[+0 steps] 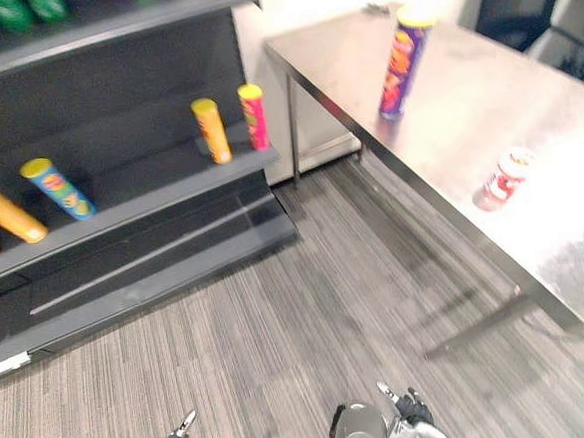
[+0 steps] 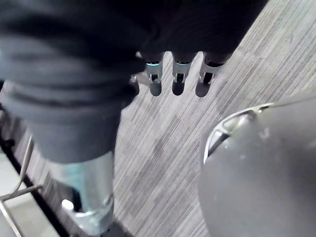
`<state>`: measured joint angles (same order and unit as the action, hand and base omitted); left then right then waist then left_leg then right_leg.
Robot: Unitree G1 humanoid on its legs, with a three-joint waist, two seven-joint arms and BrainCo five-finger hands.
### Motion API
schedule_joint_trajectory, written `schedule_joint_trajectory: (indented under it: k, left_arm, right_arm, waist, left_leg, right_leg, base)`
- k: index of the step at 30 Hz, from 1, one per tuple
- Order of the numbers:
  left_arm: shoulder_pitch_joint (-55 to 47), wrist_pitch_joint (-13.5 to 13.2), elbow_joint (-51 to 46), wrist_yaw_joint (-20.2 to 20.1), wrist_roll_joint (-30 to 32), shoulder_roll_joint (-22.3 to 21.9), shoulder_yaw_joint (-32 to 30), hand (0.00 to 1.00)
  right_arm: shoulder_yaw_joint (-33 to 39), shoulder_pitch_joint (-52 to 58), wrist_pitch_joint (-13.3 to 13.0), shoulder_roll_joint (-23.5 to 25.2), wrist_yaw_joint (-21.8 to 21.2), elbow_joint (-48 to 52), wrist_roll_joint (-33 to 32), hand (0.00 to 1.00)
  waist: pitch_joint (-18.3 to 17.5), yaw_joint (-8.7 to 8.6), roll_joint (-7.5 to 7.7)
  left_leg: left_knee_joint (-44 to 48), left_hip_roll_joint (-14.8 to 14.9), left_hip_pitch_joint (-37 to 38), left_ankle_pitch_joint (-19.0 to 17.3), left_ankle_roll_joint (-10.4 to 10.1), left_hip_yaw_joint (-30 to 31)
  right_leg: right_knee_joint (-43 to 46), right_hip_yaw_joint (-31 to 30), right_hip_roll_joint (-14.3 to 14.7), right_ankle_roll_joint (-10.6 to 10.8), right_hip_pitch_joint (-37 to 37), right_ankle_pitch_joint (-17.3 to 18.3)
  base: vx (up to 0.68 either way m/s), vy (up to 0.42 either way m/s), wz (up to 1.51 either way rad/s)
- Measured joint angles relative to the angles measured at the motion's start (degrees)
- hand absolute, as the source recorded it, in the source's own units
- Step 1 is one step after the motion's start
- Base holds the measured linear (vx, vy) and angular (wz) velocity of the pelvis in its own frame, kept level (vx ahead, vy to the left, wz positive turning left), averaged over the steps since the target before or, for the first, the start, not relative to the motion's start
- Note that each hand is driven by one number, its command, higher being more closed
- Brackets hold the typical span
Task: Put the gum and the chips on the shelf.
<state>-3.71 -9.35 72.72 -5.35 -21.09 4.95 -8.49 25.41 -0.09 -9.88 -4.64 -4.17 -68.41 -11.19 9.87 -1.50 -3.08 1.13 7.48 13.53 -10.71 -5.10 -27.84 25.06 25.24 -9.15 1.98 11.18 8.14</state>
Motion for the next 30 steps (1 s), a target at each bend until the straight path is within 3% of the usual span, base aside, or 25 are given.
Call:
schedule_joint_trajectory:
  k: [5, 9, 11, 12, 13, 14, 15, 16, 17, 18, 19, 20, 23, 26, 29, 30]
  left_arm:
    - [-0.6, 0.0, -1.5, -0.1, 0.0, 0.0, -1.0, 0.00]
    - [-1.0, 0.2, -2.6, -0.1, 0.0, 0.6, -0.9, 0.00]
    - [-1.1, 0.3, -2.7, 0.0, -0.1, 1.1, -0.9, 0.00]
    - [-1.3, 0.3, -2.9, 0.0, -0.1, 1.4, -0.9, 0.00]
    - [-1.5, 0.7, -2.9, 0.1, -0.2, 1.0, -0.9, 0.00]
    - [-1.7, 0.8, -3.1, 0.2, -0.5, 0.6, -0.9, 0.00]
    - [-2.4, 0.7, -3.8, 0.4, -0.9, -0.2, -1.0, 0.00]
    - [-3.0, 0.5, -4.5, 0.4, -1.3, -0.3, -0.9, 0.00]
    - [-3.1, 0.4, -4.6, 0.4, -1.3, -0.3, -1.0, 0.00]
    - [-3.4, 0.4, -4.5, 0.4, -1.3, -0.3, -1.3, 0.00]
    - [-3.2, 0.3, -4.6, 0.5, -1.3, -0.4, -2.4, 0.00]
    - [-3.2, 0.0, -4.6, 0.5, -1.3, -0.4, -2.8, 0.00]
    - [-3.2, -0.6, -5.1, 0.5, -1.4, -0.4, -3.3, 0.00]
    - [-3.4, -0.9, -5.3, 0.4, -1.4, -0.4, -5.4, 0.00]
    - [-3.8, -1.3, -5.2, 0.4, -2.1, -1.2, -7.2, 0.00]
    - [-4.4, -1.4, -5.1, 0.4, -3.5, -2.0, -7.7, 0.00]
  right_arm:
    - [-1.7, 2.0, 0.1, 0.0, 0.0, 0.1, 0.0, 0.00]
    - [-2.3, 2.6, 0.1, 0.2, 0.0, 0.1, -0.1, 0.00]
    - [-2.4, 3.0, 0.1, 0.3, 0.0, 0.0, -0.3, 0.00]
    - [-2.8, 3.1, 0.0, 0.3, 0.0, 0.0, -0.6, 0.00]
    - [-3.4, 3.3, -0.1, -0.4, 0.0, 0.0, -1.1, 0.00]
    - [-3.6, 3.5, -0.1, -0.9, 0.0, 0.0, -1.5, 0.00]
    - [-3.8, 4.0, -0.1, -1.7, 0.1, -0.1, -2.8, 0.00]
    - [-4.1, 4.4, -0.1, -2.3, 0.3, 0.0, -2.9, 0.00]
    - [-4.4, 4.5, -0.1, -2.4, 0.3, 0.0, -2.9, 0.00]
    - [-4.2, 4.6, -0.1, -2.7, 0.4, 0.2, -3.0, 0.00]
    - [-3.3, 5.0, -0.1, -3.4, 0.6, -0.2, -3.4, 0.00]
    - [-3.0, 5.7, -0.1, -3.8, 0.9, -0.2, -3.7, 0.00]
    - [-0.1, 7.6, -0.1, -3.3, 1.2, -0.2, -5.0, 0.00]
    - [2.2, 7.9, -0.1, -1.9, 1.2, 0.0, -5.0, 0.00]
    - [2.9, 8.7, -0.2, -1.1, 1.1, 0.8, -5.0, 0.00]
    - [3.6, 9.0, -0.1, -1.0, 1.1, 0.7, -5.0, 0.00]
  waist:
    - [0.1, -0.11, 1.33]
    - [-0.4, -0.50, 2.36]
    - [-0.6, -1.15, 2.77]
    - [-0.7, -1.33, 2.79]
    - [-0.6, -1.46, 1.96]
    - [-0.6, -1.43, 1.29]
    - [-0.9, -1.31, -0.20]
    - [-1.1, -1.30, -0.24]
    - [-1.1, -1.18, -0.14]
    - [-1.1, -1.16, -0.07]
    - [-1.1, -1.06, 0.13]
    - [-1.1, -0.81, 0.34]
    - [-1.0, 0.12, 0.94]
    - [-1.2, 0.05, 1.79]
    - [-1.3, 0.05, 1.70]
    - [-1.7, 0.18, 1.60]
  left_leg:
    - [0.6, -0.4, 1.4, 1.3, -1.1, 0.2]
    - [4.4, -0.7, -0.6, 0.8, -1.8, 0.0]
    - [13.0, 0.7, -3.5, -0.2, -3.4, 0.0]
    - [22.3, 3.3, -6.9, -0.4, -3.5, -0.2]
    - [33.0, 7.4, -10.4, 0.0, -3.3, -0.3]
    - [37.9, 9.5, -11.8, 0.7, -2.9, 0.0]
    - [45.3, 12.5, -13.7, 4.0, -2.1, 1.4]
    - [50.7, 13.3, -15.7, 10.6, -1.1, 3.8]
    - [52.9, 13.1, -16.6, 11.1, -0.9, 5.1]
    - [54.5, 11.9, -18.1, 7.0, -1.0, 6.8]
    - [54.7, 10.2, -20.2, 1.8, -0.8, 8.1]
    - [53.1, 8.8, -21.5, -0.3, -0.6, 8.6]
    - [38.9, 5.6, -24.9, -2.4, 0.0, 12.6]
    - [23.2, 3.7, -25.2, -1.3, -0.1, 19.5]
    - [12.1, 2.2, -24.0, 2.7, -0.2, 26.1]
    - [11.3, 1.6, -22.8, 7.0, -2.6, 26.9]
  right_leg:
    - [-3.8, 1.1, 0.2, -0.7, -2.8, 0.6]
    - [-4.2, 1.8, -0.9, -1.1, -2.2, 3.8]
    - [-3.8, 1.2, -1.1, -1.3, -2.4, 5.0]
    - [-4.0, -0.1, -0.5, -1.7, -2.6, 5.2]
    - [-4.3, -1.8, 1.6, -2.1, -2.8, 5.5]
    - [-4.3, -3.2, 3.1, -2.4, -3.0, 5.6]
    - [-4.3, -6.2, 5.9, -3.2, -3.6, 6.1]
    - [-4.4, -10.2, 7.7, -3.7, -4.2, 6.4]
    - [-4.6, -12.1, 8.1, -4.0, -4.6, 6.5]
    - [-4.7, -15.3, 8.7, -4.7, -5.1, 6.3]
    - [-5.2, -18.9, 9.1, -5.3, -5.9, 6.1]
    - [-5.7, -21.1, 9.1, -5.3, -6.8, 6.0]
    - [-7.8, -28.9, 9.2, -4.2, -10.6, 5.6]
    - [-8.9, -34.6, 8.8, -2.4, -11.9, 6.4]
    - [-8.2, -40.0, 7.9, 0.3, -12.9, 9.6]
    - [-6.9, -41.9, 7.1, 1.7, -12.9, 11.0]
  base:
    - [0.02, -0.021, -0.08]
    - [-0.01, -0.044, -0.08]
    - [0.02, -0.136, -0.24]
    - [0.05, -0.178, -0.75]
    - [0.06, -0.177, -0.94]
    - [0.11, -0.132, -1.23]
    - [0.17, -0.085, -1.52]
    - [0.21, -0.061, -1.65]
    - [0.27, -0.028, -1.56]
    - [0.29, 0.012, -1.45]
    - [0.28, 0.034, -1.53]
    - [0.26, 0.061, -1.45]
    - [0.28, 0.134, -1.36]
    - [0.28, 0.253, -1.14]
    - [0.36, 0.417, -0.99]
    - [0.32, 0.410, -1.01]
